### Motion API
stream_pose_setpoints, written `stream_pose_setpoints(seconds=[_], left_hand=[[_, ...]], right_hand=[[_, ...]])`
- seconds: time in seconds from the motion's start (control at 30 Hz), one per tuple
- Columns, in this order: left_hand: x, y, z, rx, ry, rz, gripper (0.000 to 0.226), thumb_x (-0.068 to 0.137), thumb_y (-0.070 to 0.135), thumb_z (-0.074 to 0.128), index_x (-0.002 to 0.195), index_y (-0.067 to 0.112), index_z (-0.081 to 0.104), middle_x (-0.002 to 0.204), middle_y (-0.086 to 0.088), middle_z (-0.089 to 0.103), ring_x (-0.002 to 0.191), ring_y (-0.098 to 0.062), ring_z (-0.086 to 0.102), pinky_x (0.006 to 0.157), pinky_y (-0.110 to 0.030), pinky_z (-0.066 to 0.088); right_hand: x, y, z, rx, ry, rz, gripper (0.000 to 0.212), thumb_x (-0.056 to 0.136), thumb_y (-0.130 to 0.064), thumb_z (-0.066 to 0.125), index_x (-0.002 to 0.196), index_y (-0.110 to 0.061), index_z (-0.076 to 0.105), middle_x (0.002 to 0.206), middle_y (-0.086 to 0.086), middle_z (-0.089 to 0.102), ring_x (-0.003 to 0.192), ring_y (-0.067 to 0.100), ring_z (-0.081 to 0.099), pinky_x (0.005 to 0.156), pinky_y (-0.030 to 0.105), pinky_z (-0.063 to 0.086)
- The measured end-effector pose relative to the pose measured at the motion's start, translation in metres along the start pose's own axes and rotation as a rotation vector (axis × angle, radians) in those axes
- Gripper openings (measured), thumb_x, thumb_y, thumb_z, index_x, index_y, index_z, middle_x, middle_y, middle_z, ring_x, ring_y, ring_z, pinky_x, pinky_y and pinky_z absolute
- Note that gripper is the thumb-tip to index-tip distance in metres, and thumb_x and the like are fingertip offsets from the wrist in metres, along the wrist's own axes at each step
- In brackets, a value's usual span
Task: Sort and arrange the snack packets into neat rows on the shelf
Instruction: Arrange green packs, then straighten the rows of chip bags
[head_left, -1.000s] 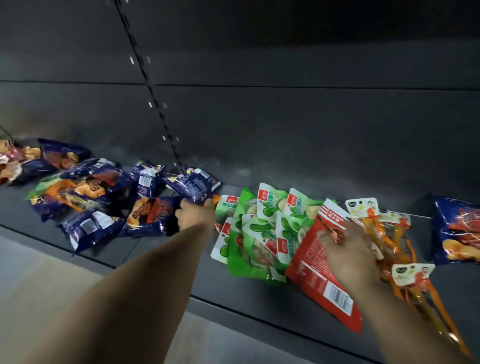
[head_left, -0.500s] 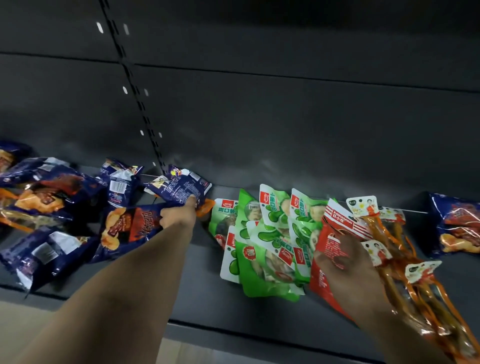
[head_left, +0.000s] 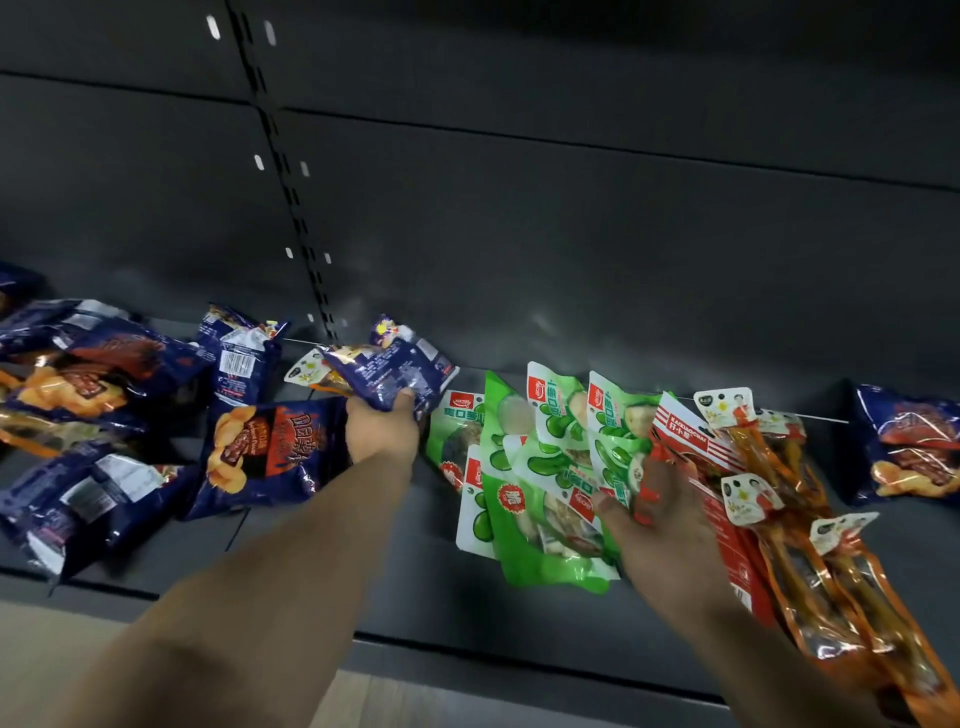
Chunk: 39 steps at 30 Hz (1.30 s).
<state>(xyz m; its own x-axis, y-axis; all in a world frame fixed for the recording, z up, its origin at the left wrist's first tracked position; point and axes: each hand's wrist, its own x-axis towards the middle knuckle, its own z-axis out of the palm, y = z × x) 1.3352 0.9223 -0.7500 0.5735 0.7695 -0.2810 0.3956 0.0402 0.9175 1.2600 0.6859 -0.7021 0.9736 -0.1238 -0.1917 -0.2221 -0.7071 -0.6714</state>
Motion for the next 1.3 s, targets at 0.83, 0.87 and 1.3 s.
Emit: stream_pose_setpoints(seconds=[0.83,0.87,1.3], left_hand=[[-0.189,0.047,0.017,-0.096,-0.365,0.205,0.018,0.085,0.018,0.068,0.101,0.011,0.063,0.091,0.001,0.067,0.082,-0.016,0.063,0.068,-0.024,0.042],[-0.194,0.048,0.019,-0.081,-0.368,0.218,0.016,0.085,0.018,0.068,0.099,0.012,0.062,0.09,0.002,0.066,0.081,-0.016,0.062,0.068,-0.025,0.042],[-0.223,0.042,0.037,0.189,-0.414,0.45,0.021,0.087,0.022,0.067,0.098,0.017,0.05,0.088,0.006,0.058,0.087,-0.021,0.058,0.078,-0.03,0.045]], right_hand=[[-0.004,0.011,-0.064,-0.312,0.113,-0.462,0.104,0.078,-0.04,0.072,0.151,-0.018,0.002,0.157,0.001,0.006,0.146,0.018,0.006,0.118,0.03,0.012],[-0.004,0.014,-0.068,-0.314,0.11,-0.45,0.104,0.079,-0.04,0.072,0.151,-0.018,0.001,0.157,0.001,0.006,0.146,0.018,0.006,0.118,0.03,0.011],[0.01,0.051,-0.104,0.014,0.077,-0.069,0.068,0.089,-0.028,0.063,0.145,-0.017,0.026,0.144,0.002,0.037,0.129,0.021,0.043,0.098,0.029,0.041]])
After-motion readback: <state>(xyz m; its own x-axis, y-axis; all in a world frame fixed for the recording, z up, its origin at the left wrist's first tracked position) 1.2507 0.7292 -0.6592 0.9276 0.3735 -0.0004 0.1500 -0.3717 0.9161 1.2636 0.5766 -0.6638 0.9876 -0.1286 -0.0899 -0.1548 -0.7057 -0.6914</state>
